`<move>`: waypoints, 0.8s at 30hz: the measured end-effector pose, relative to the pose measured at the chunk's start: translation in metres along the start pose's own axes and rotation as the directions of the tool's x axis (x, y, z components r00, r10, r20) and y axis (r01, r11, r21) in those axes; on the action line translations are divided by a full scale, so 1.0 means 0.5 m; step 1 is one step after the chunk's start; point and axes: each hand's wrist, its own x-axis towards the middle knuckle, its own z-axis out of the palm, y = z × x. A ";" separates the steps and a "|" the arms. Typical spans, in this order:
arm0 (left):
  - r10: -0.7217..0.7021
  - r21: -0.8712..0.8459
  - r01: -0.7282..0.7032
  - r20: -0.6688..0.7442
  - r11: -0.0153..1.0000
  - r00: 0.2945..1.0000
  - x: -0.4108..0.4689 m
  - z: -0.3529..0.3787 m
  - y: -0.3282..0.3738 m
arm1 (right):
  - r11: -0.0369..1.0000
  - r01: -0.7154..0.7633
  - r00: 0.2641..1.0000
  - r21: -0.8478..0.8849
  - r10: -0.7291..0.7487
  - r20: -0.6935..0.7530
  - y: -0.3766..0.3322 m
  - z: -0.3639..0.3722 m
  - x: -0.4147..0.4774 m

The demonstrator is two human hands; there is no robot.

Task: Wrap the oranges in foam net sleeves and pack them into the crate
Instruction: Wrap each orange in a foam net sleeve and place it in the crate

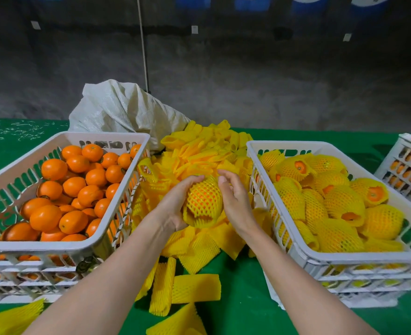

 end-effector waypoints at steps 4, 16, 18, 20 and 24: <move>0.054 -0.068 -0.058 -0.064 0.996 0.996 0.008 0.031 -0.005 | 0.999 0.006 0.998 0.050 -0.010 0.064 -0.015 -0.002 -0.030; 0.310 -0.193 -0.322 -0.089 0.927 0.946 0.057 0.170 -0.052 | 0.990 0.142 0.979 -0.022 -0.143 -0.145 -0.046 -0.149 -0.013; 0.392 -0.004 -0.402 -0.214 0.916 0.895 0.075 0.207 -0.080 | 0.988 0.146 0.968 -0.045 -0.152 -0.198 -0.033 -0.192 0.000; 0.490 0.208 -0.451 -0.217 0.868 0.844 0.102 0.243 -0.109 | 0.989 0.130 0.960 -0.076 -0.144 -0.238 -0.018 -0.240 0.019; 0.660 0.623 -0.482 -0.074 0.616 0.748 0.173 0.316 -0.135 | 0.991 0.051 0.934 -0.126 -0.092 -0.345 0.017 -0.324 0.082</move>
